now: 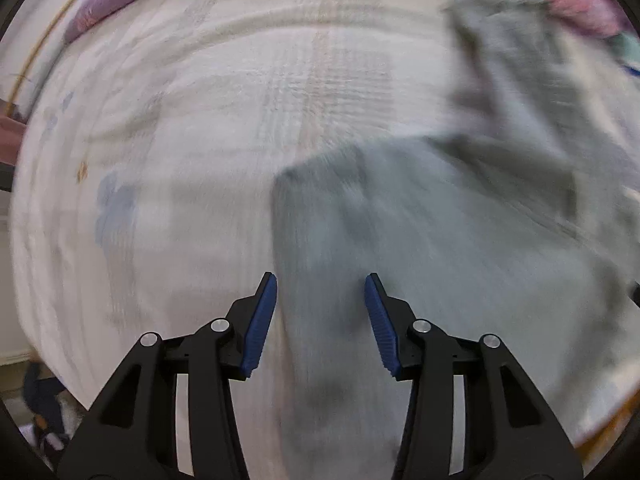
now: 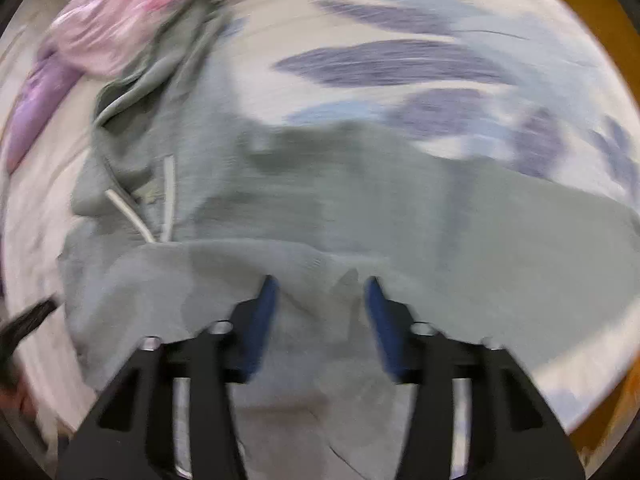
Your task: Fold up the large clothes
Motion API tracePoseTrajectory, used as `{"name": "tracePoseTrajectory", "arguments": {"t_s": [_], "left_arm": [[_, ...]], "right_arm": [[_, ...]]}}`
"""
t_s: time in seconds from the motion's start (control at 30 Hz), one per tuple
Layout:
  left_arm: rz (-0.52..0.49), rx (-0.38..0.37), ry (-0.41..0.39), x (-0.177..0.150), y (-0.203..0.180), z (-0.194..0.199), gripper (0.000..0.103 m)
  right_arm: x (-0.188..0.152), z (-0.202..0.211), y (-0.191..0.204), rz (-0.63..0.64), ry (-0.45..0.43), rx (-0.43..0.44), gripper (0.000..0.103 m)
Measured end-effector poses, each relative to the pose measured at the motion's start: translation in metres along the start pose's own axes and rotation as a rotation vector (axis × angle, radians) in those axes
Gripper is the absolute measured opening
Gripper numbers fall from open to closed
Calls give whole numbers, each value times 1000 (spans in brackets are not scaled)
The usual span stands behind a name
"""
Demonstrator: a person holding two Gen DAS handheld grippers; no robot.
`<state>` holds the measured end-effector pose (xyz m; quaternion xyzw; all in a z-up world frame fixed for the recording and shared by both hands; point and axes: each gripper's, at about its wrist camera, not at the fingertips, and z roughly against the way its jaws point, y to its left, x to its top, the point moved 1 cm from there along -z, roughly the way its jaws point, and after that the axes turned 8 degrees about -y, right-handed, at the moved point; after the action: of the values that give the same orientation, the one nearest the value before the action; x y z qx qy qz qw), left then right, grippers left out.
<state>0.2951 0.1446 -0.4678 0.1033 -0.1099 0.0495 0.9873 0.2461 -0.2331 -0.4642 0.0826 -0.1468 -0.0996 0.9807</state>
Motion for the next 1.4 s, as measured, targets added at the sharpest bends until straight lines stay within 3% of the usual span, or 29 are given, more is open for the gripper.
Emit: {"name": "tracePoseTrajectory", "arguments": {"t_s": [0.07, 0.1, 0.13, 0.23, 0.33, 0.4, 0.43, 0.47, 0.5, 0.53, 0.6, 0.67, 0.7, 0.73, 0.8, 0.9, 1.1, 1.3, 1.4], "left_arm": [[56, 37, 27, 2, 1, -35, 46], [89, 41, 7, 4, 4, -32, 45], [104, 33, 42, 7, 5, -29, 38], [76, -25, 89, 1, 10, -6, 36], [32, -52, 120, -29, 17, 21, 36], [35, -56, 183, -53, 20, 17, 36], [59, -74, 243, -70, 21, 2, 36], [88, -93, 278, -84, 21, -14, 36], [129, -101, 208, -94, 24, -16, 38], [119, -95, 191, -94, 23, -13, 38], [85, -92, 216, -90, 20, -5, 38], [63, -76, 211, -87, 18, 1, 47], [37, -52, 198, -86, 15, 6, 67], [22, -34, 186, -85, 11, 13, 81], [9, -36, 164, -86, 6, 25, 81], [20, -57, 189, -84, 4, 38, 81], [9, -68, 144, -84, -1, 83, 81], [40, -112, 87, -108, -5, 148, 81], [58, -133, 55, -113, 4, 161, 81]], "right_arm": [[1, -33, -12, -27, 41, -28, 39], [3, -33, -11, -32, 29, -37, 39], [5, -31, -9, -21, 40, -48, 39], [2, -11, 8, 11, 115, -60, 34], [-19, 6, 9, 26, 185, -67, 27], [-46, -18, 0, 27, 284, -106, 26], [-55, -29, -4, 21, 289, -110, 26], [-59, -31, -6, 19, 233, -101, 25], [-58, -27, -2, 47, 225, -117, 25], [-55, -23, 3, 83, 236, -129, 25], [-53, -15, 6, 116, 252, -121, 27], [-49, -5, 4, 84, 251, -89, 27], [-46, 2, 2, 54, 246, -57, 35], [-34, 2, 1, 38, 244, -52, 57], [-25, 23, -5, 17, 207, -58, 77], [-14, 42, -9, 13, 210, -59, 79], [-1, 86, -7, 42, 182, -34, 88], [-47, 140, 29, 52, 138, 25, 88], [-49, 162, 33, 61, 109, 48, 88]]}}
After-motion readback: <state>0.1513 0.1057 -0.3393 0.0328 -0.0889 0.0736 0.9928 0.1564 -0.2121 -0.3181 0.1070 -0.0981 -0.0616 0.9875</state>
